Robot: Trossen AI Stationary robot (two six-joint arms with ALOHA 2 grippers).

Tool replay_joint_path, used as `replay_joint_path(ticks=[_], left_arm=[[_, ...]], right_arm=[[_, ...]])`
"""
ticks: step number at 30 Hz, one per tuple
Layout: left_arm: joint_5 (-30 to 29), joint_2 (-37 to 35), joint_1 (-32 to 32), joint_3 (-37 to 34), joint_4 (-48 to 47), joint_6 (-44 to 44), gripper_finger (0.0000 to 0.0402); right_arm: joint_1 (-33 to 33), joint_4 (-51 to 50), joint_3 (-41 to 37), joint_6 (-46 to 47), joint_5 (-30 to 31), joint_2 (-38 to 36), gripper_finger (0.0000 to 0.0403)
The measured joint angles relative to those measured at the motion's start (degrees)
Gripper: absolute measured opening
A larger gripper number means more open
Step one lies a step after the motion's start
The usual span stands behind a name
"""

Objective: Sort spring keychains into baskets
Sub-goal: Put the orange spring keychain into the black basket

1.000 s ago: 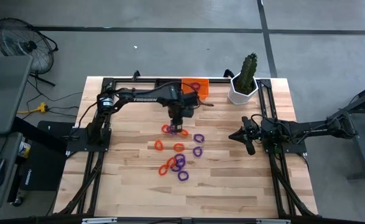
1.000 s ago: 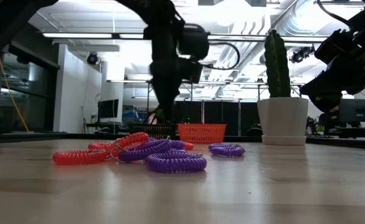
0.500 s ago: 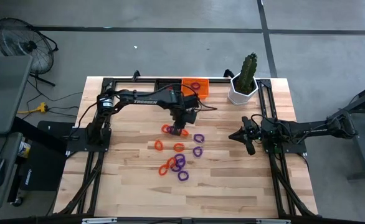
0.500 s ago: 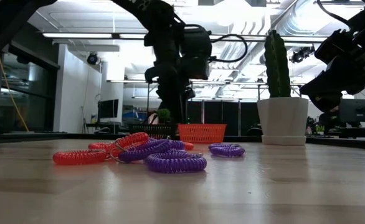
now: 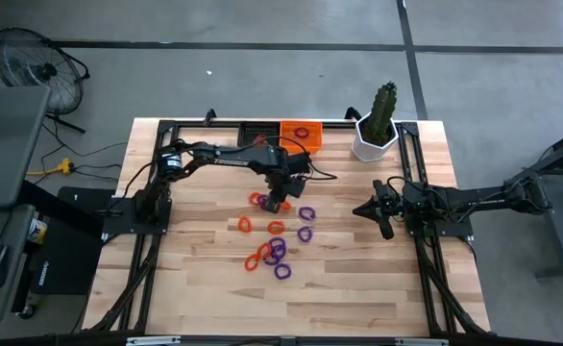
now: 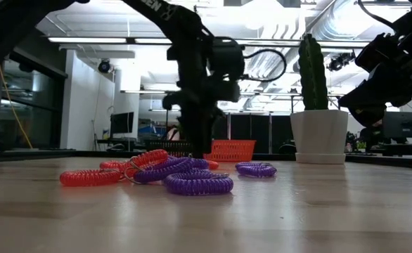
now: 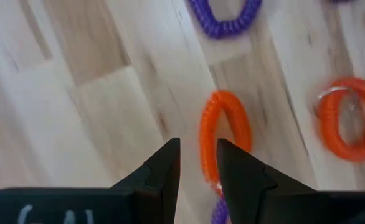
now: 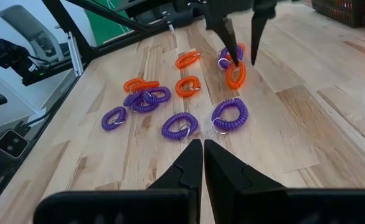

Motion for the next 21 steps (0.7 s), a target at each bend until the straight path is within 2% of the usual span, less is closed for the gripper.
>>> replay_joint_path(ticks=[21], left_arm=[[-2.5,3.0,-0.1,0.0,0.9,3.3,0.0103]], right_arm=[[0.0,0.3,0.0,0.0,0.0,0.0,0.0012]])
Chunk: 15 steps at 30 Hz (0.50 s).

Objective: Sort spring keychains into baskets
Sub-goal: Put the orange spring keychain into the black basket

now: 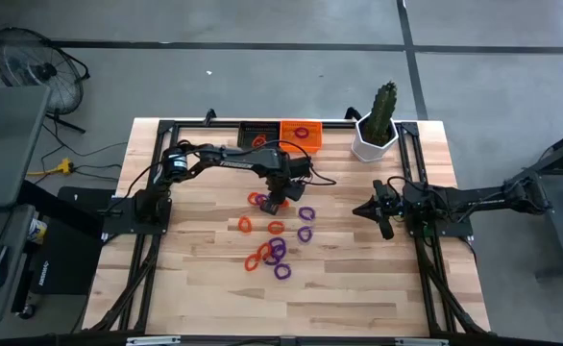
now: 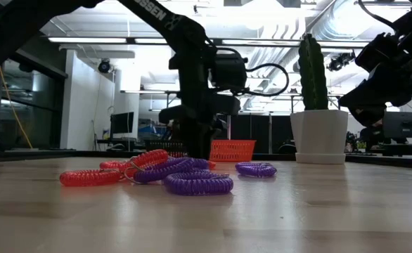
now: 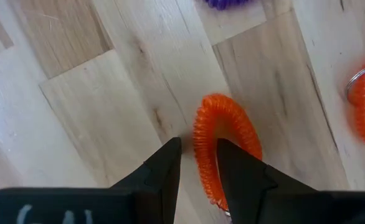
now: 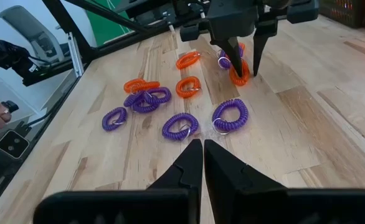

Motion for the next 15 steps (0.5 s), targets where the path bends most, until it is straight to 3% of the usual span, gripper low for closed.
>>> replay_joint_path(ticks=[15], left_arm=[[-1.1,1.0,0.0,0.1,0.2,-0.4,0.0103]], right_arm=[[0.0,0.0,0.0,0.0,0.0,0.0,0.0012]])
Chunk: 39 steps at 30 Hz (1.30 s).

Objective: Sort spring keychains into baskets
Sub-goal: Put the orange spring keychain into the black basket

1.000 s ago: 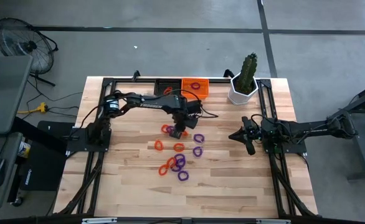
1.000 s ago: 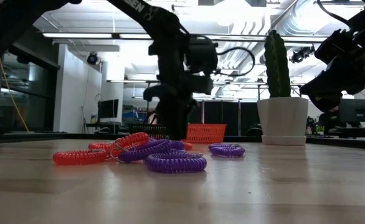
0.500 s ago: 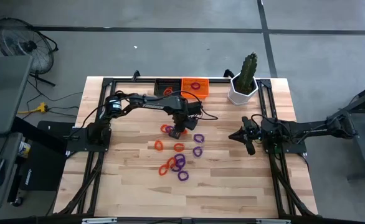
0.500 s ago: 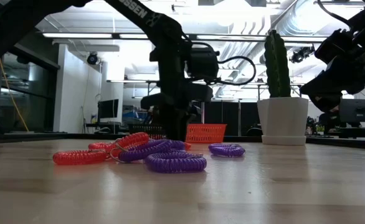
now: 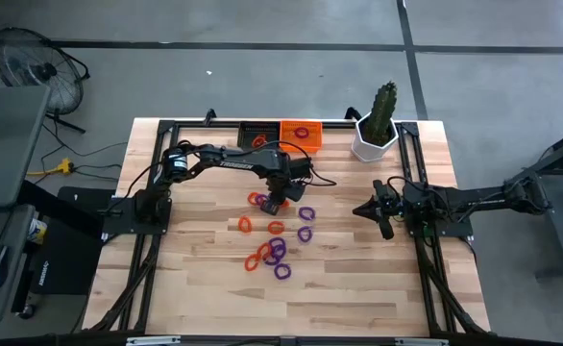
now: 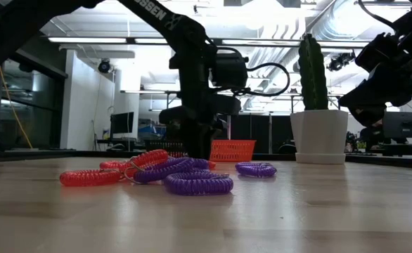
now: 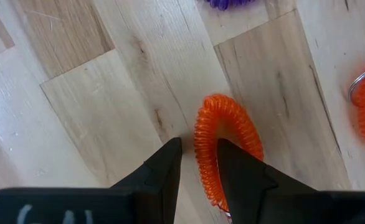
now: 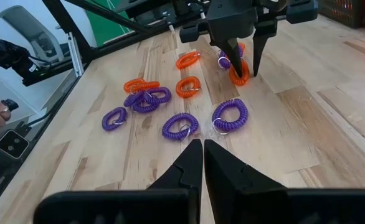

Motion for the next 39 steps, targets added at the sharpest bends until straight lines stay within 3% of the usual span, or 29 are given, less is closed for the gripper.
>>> replay_joint_path(ticks=[4,13,17,29,35,39], left_arm=[[0.0,0.0,0.0,0.0,-0.1,0.0,0.0098],[-0.1,0.1,0.0,-0.1,-0.2,-3.0,0.0031],[0.0,0.2,0.1,1.4,-1.8,-6.4,0.0021],[-0.4,0.5,3.0,17.4,-17.5,-15.7,0.0025],[0.3,0.4,8.2,23.8,-22.0,-23.0,0.0025],[4.2,0.4,12.9,27.1,-24.2,-28.6,0.0025]], right_arm=[[0.0,0.0,0.0,0.0,0.0,0.0,0.0012],[0.0,0.0,0.0,0.0,0.0,0.0,0.0012],[0.0,0.0,0.0,0.0,0.0,0.0,0.0012],[0.0,0.0,0.0,0.0,0.0,0.0,0.0012],[0.0,0.0,0.0,0.0,0.0,0.0,0.0012],[0.0,0.0,0.0,0.0,0.0,0.0,0.0012]])
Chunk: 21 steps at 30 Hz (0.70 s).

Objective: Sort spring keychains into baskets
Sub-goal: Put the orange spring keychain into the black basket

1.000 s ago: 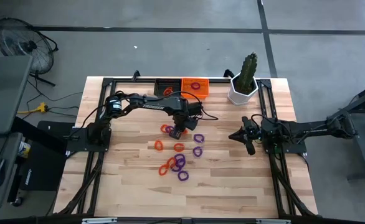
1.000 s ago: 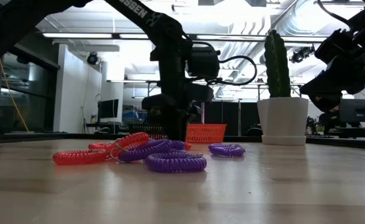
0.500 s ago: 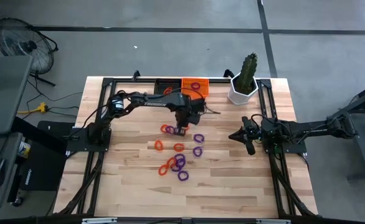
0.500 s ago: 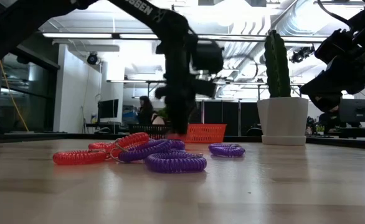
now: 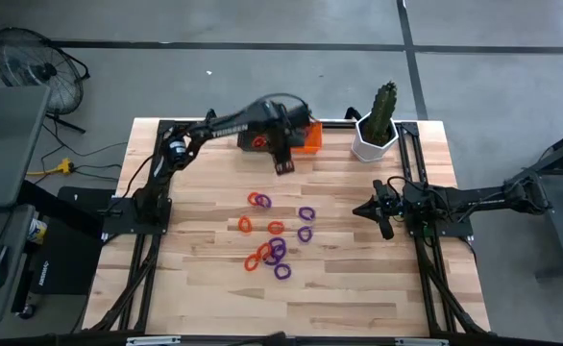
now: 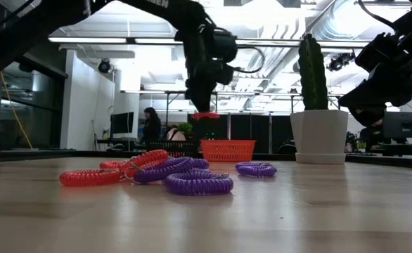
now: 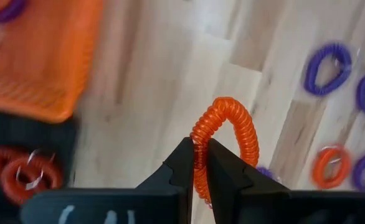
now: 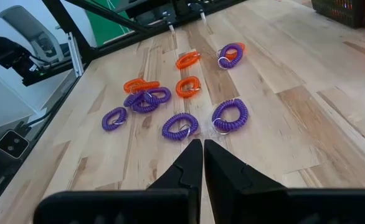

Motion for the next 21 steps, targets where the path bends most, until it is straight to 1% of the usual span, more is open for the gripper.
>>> replay_joint_path(ticks=[2,5,12,14,21], left_arm=[[1.3,0.0,2.4,1.1,-0.7,-2.7,0.0025],[1.4,0.0,5.7,1.5,-1.2,-7.1,0.0025],[-0.7,0.0,11.3,1.5,-1.4,-13.6,0.0025],[-2.2,-0.1,12.1,1.5,-1.2,-15.5,0.0025],[-10.6,-0.1,12.9,1.5,-0.4,-21.0,0.0025]], right_arm=[[0.0,0.0,0.0,0.0,0.0,0.0,0.0012],[0.0,0.0,0.0,0.0,0.0,0.0,0.0012],[0.0,0.0,0.0,0.0,0.0,0.0,0.0012],[0.0,0.0,0.0,0.0,0.0,0.0,0.0012],[0.0,0.0,0.0,0.0,0.0,0.0,0.0012]])
